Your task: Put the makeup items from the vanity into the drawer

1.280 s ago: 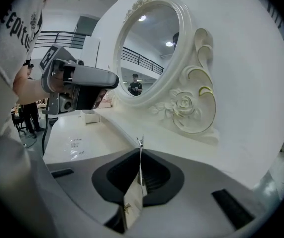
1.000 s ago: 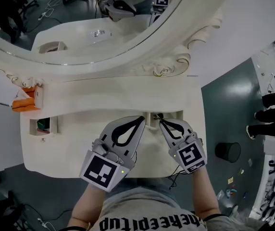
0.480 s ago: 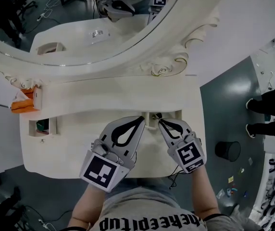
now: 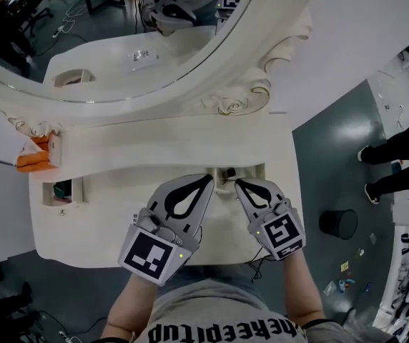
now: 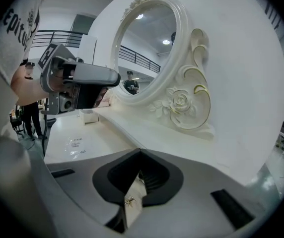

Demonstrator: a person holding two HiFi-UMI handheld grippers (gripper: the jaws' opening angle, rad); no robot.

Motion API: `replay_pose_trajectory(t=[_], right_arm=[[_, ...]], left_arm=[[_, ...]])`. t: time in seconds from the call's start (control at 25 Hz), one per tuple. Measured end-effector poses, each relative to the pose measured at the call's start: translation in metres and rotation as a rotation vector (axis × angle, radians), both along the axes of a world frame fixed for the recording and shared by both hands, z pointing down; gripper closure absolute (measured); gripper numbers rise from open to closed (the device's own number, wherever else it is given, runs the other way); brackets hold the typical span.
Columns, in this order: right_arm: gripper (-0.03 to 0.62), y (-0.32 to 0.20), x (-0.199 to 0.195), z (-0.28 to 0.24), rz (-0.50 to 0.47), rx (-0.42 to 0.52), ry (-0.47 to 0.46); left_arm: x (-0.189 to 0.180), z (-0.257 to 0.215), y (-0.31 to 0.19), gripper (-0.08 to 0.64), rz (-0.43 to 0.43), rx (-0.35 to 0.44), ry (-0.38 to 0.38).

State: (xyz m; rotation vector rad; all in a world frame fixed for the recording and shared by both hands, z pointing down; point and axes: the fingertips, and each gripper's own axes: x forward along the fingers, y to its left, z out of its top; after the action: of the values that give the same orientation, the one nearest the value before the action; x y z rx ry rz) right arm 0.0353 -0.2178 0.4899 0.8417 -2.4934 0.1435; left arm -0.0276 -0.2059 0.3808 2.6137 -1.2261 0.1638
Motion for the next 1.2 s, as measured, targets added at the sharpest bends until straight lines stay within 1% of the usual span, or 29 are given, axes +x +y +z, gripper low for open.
replay_pose_trajectory(t=[0.4,0.64,1.2], right_arm=[[0.577,0.011,0.017,-0.041,0.081,-0.012,-0.194],[0.577,0.020,0.032,-0.074,0.139,0.021,-0.296],[0.578,0.057,0.080,-0.131,0.230,0.126,-0.410]], left_arm=[[0.030,-0.010,0.007,0.545,0.058,0.021,-0.001],[0.054,-0.018,0.014,0.545,0.114,0.042,0.005],[0.118,-0.036,0.047,0.545,0.250,0.095,0.003]])
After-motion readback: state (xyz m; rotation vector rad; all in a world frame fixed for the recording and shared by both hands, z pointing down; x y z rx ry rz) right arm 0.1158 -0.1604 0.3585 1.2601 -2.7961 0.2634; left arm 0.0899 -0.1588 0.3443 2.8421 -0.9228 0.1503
